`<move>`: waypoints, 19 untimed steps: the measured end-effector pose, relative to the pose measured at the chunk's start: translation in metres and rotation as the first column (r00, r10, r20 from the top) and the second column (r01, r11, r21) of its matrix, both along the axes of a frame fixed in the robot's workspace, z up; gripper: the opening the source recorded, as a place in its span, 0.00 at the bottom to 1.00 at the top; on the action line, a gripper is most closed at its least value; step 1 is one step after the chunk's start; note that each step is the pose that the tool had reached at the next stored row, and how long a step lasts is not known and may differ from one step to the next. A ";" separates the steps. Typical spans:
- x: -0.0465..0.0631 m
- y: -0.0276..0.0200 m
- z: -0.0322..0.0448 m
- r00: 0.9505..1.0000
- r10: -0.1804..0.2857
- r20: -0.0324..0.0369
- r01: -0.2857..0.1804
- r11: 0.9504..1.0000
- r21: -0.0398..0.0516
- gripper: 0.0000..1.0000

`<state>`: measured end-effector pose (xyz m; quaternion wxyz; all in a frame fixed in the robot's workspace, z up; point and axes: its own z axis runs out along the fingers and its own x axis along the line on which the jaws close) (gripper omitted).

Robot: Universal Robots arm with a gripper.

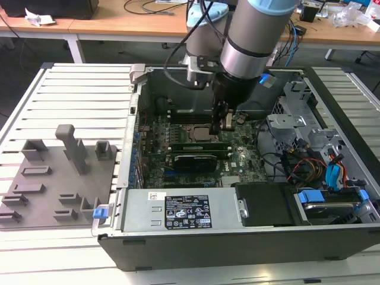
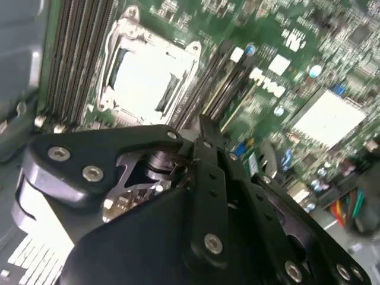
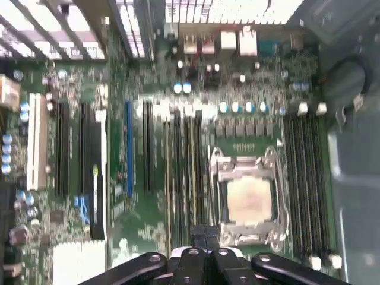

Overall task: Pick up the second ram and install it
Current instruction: 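Press down the second ram until it locks into place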

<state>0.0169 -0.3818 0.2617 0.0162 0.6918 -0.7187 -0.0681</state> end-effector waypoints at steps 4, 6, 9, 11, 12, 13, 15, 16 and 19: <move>0.017 0.0000 -0.0150 1.000 0.000 -0.001 0.000 1.000 0.000 0.11; 0.017 0.0000 -0.0225 1.000 0.000 0.000 0.000 1.000 0.000 0.11; 0.017 -0.0001 -0.0334 1.000 0.001 0.000 -0.001 1.000 -0.001 0.11; 0.017 -0.0002 -0.0344 1.000 0.001 -0.001 -0.001 1.000 0.000 0.11; 0.017 -0.0002 -0.0342 1.000 0.001 0.000 -0.001 1.000 0.000 0.11; 0.017 0.0001 -0.0307 1.000 0.001 0.002 -0.001 1.000 0.002 0.11; 0.012 -0.0002 -0.0277 1.000 0.001 0.007 -0.001 1.000 0.000 0.11; 0.008 -0.0002 -0.0278 1.000 0.001 0.009 -0.001 1.000 0.000 0.11; -0.010 -0.0002 -0.0279 1.000 0.001 0.014 -0.001 1.000 0.000 0.11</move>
